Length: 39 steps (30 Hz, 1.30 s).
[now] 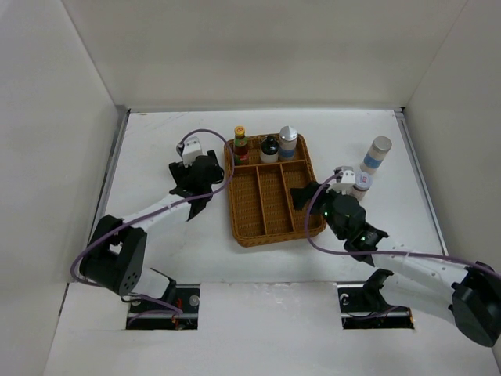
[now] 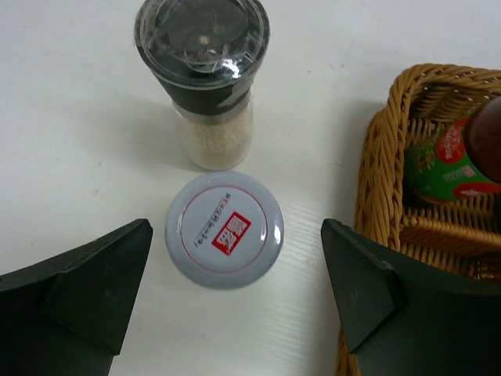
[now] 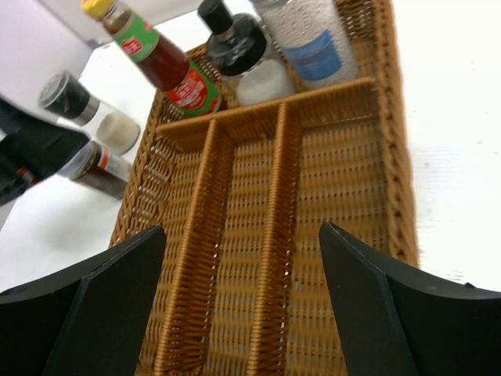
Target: Organize the condiment bottles
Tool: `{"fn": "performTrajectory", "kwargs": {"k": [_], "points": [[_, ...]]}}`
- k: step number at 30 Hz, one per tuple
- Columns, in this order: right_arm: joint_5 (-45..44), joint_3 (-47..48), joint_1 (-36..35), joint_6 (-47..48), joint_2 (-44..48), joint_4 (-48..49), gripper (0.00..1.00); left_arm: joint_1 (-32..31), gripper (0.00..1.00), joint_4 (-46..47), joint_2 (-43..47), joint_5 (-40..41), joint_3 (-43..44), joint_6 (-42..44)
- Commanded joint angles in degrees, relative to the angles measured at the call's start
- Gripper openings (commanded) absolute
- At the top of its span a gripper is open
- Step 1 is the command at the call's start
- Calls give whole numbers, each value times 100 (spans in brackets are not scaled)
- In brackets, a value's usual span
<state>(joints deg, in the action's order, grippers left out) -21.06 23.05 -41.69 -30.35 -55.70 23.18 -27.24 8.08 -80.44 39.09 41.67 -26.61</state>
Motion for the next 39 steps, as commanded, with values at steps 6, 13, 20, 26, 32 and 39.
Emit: {"fn": "performTrajectory", "kwargs": {"k": [6, 13, 20, 26, 32, 39], "points": [[119, 15, -133, -41, -151, 600, 86, 347, 74, 282, -454, -490, 368, -72], [102, -37, -133, -41, -20, 591, 86, 400, 39, 344, -26, -709, 289, -72], [93, -64, -63, -85, -55, 626, 87, -275, 37, 204, 1145, -745, 648, 103], [49, -64, -36, -85, -81, 635, 87, -1146, 37, 571, 690, -771, 983, 121], [23, -108, -10, -77, -11, 662, 87, -1349, 37, 1028, -260, -921, 1291, 139], [14, -125, 34, -76, -28, 661, 88, -1323, 41, 1363, -1025, -895, 1344, 174]]}}
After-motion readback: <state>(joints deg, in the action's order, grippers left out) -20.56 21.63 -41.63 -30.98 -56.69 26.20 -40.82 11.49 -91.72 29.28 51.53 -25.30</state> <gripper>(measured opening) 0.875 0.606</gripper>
